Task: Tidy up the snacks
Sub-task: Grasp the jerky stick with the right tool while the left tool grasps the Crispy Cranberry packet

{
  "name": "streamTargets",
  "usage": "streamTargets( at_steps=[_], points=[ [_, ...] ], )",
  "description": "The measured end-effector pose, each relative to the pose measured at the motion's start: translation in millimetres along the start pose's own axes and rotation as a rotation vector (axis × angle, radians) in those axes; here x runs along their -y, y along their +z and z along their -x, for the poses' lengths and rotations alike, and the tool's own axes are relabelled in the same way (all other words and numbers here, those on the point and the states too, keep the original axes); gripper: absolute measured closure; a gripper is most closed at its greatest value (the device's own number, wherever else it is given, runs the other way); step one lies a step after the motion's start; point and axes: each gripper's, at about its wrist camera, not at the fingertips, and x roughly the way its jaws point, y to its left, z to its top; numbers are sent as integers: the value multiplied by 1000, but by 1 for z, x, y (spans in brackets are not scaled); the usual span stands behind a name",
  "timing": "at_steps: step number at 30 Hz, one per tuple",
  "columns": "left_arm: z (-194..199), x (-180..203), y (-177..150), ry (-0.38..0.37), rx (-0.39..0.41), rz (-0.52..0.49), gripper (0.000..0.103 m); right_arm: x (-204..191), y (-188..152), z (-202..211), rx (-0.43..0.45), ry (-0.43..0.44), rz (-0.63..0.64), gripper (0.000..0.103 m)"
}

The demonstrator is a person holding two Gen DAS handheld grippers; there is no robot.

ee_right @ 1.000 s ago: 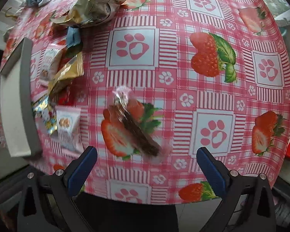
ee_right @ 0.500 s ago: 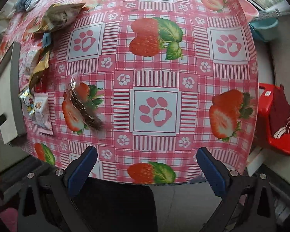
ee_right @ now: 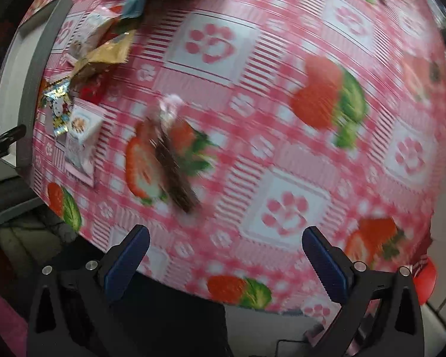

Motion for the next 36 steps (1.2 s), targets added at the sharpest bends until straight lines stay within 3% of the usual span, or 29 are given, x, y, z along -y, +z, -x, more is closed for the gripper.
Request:
streamTargets(
  at_steps=[7, 11, 16, 17, 22, 24, 26, 28, 32, 36],
  points=[
    [54, 26, 2, -64, 65, -41, 0, -66, 53, -40, -28, -24, 88, 0],
    [69, 43, 14, -64, 91, -60, 0, -91, 63, -71, -72, -59, 116, 0],
    [71, 77, 51, -39, 101, -107, 0, -99, 61, -85, -39, -64, 123, 0],
    [66, 83, 59, -31, 98, -122, 0, -84, 54, -87, -32, -63, 124, 0],
    [40, 103, 87, -20, 87, -185, 0, -92, 35, -88, -12, -60, 120, 0],
    [27, 106, 97, -29, 82, -202, 0, -61, 22, -84, -18, -57, 117, 0],
    [15, 109, 108, -42, 82, -227, 0, -57, 19, -79, -23, -56, 112, 0],
    [3, 110, 116, -35, 71, -254, 0, -25, 23, -47, -23, -55, 109, 0],
    [-8, 107, 124, -116, 52, -269, 0, -16, 28, -42, -28, -35, -3, 0],
    [-22, 116, 127, -89, 21, -354, 0, -7, 29, -42, -36, 2, -134, 0]
  ],
)
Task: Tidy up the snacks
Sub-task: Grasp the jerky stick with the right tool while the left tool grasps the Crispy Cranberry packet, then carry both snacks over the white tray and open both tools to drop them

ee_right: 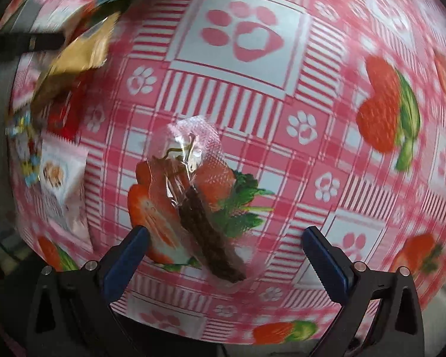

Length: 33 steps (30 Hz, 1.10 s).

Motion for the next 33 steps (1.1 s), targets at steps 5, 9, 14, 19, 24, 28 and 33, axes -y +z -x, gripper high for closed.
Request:
streamTargets(
  at_steps=[5, 9, 14, 19, 24, 28, 33],
  points=[
    [-18, -16, 0, -101, -66, 74, 0, -1, -1, 6, 20, -6, -29, 17],
    [-19, -18, 5, -94, -77, 61, 0, 4, -1, 17, 51, 5, -71, 53],
    [-4, -5, 4, -93, 10, -12, 34, 21, -8, 26, 47, 58, -147, 63],
    [10, 5, -3, -151, 51, -59, 57, 45, -35, 38, 74, 119, -234, 63],
    [36, -14, -22, -246, 118, 5, 57, 62, -54, 58, 122, 190, -299, 63],
    [63, -27, -35, -269, 198, 10, 57, 62, -62, 78, 163, 211, -298, 63],
    [98, -57, -59, -283, 282, 70, 57, 54, -51, 106, 201, 216, -233, 63]
  ],
)
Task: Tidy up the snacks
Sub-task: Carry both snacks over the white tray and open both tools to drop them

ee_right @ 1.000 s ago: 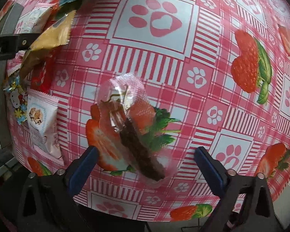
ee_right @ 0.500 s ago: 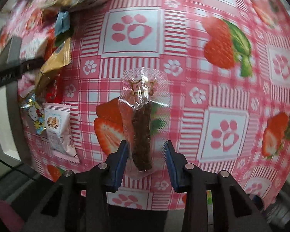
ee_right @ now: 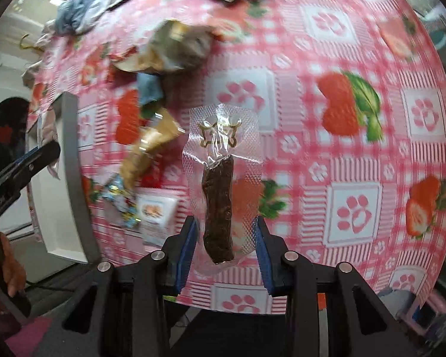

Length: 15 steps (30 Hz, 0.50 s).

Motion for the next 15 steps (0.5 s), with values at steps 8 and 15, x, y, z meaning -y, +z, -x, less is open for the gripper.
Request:
streamTargets(
  at_steps=[8, 15],
  points=[
    [36, -69, -27, 35, 78, 179, 57, -77, 37, 7, -10, 16, 153, 63],
    [45, -125, -64, 102, 65, 275, 57, -147, 54, -14, -56, 49, 285, 63]
  ],
)
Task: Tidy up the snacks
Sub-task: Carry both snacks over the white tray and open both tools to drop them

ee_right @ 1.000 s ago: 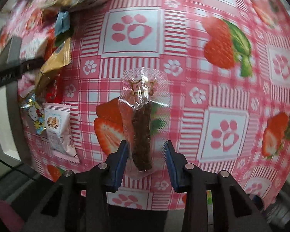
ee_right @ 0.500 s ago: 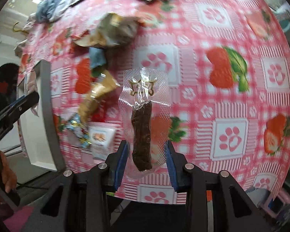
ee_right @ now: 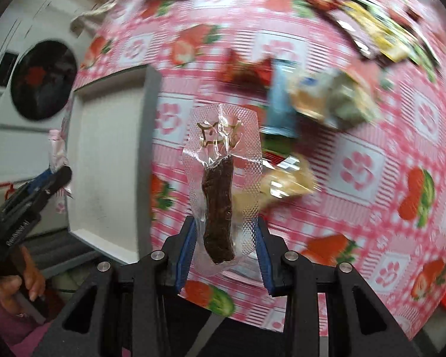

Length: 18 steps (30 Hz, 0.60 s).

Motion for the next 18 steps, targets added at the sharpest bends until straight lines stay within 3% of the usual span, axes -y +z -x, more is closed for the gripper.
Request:
streamTargets(
  at_steps=[8, 13, 18],
  points=[
    [-14, -45, -15, 38, -57, 100, 57, -79, 31, -27, -88, 19, 187, 63],
    [-24, -57, -21, 45, -97, 109, 57, -124, 48, -50, -127, 57, 241, 63],
    [-33, -59, -20, 56, -129, 82, 57, -143, 52, -70, -162, 55, 251, 63]
  ],
)
